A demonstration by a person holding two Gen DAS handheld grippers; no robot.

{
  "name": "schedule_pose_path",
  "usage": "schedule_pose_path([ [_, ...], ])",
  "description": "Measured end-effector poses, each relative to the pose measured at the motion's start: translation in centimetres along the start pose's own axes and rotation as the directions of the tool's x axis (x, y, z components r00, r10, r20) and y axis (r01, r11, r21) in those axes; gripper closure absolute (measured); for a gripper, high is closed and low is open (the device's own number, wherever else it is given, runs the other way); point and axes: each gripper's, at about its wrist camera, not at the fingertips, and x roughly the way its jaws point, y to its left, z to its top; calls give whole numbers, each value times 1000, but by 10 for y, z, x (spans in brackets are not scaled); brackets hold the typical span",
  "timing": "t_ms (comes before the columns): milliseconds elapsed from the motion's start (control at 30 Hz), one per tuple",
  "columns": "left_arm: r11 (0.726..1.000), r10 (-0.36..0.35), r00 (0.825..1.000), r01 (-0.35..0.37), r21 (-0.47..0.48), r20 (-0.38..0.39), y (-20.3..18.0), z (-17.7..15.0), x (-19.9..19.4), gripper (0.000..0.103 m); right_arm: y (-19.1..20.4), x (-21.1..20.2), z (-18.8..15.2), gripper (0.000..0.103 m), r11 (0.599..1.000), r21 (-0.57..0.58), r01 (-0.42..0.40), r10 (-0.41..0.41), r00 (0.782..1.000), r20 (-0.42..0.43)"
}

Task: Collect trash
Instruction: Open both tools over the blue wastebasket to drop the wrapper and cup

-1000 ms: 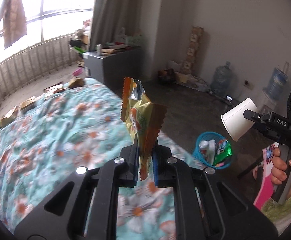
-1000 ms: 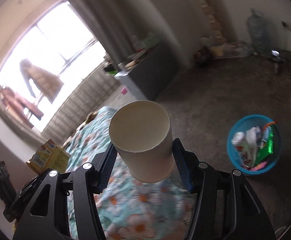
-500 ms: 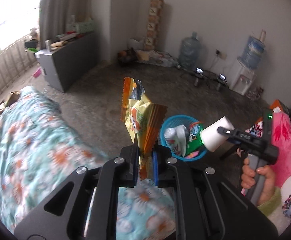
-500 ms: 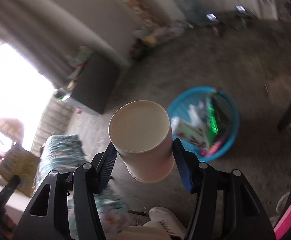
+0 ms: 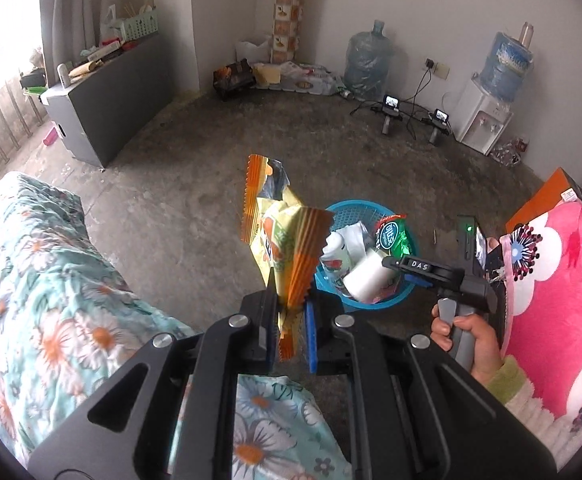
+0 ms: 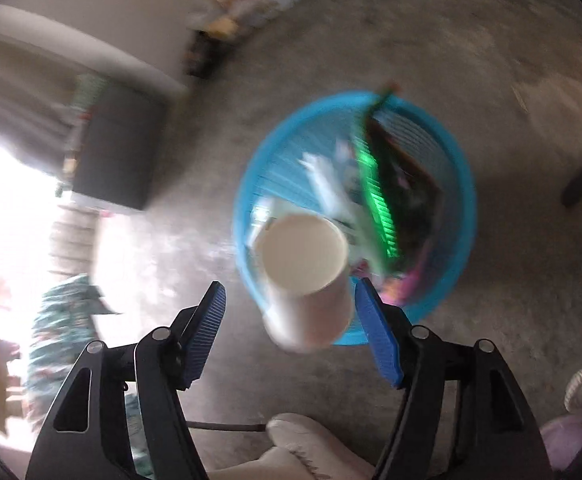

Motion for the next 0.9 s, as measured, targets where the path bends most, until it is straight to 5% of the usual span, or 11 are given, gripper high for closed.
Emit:
schedule_pose_path([
  [333, 998, -57, 997, 58, 19, -50, -30, 19, 37, 93, -27, -53, -11, 32, 997, 62, -42, 33, 991, 131],
  [567, 990, -121, 987, 128, 61, -110, -79, 50, 99, 93, -40, -83, -8, 32, 989, 113, -94, 72, 980, 185],
  [633, 982, -145, 983, 157, 103, -113, -104, 61, 129, 85, -41, -87, -7, 32, 986, 125, -110, 86, 978, 188],
  [700, 978, -146, 979, 165, 130, -144, -120, 65, 154, 50, -40, -92, -7, 32, 985, 128, -118, 92, 977, 192],
  [733, 979, -144, 977, 165, 123, -160, -127, 66, 170, 43, -39, -94, -8, 32, 985, 127, -120, 94, 977, 194],
  [900, 993, -118, 967, 121, -2, -228, -118, 60, 197, 38, -39, -101, -10, 32, 986, 111, -124, 101, 976, 196],
])
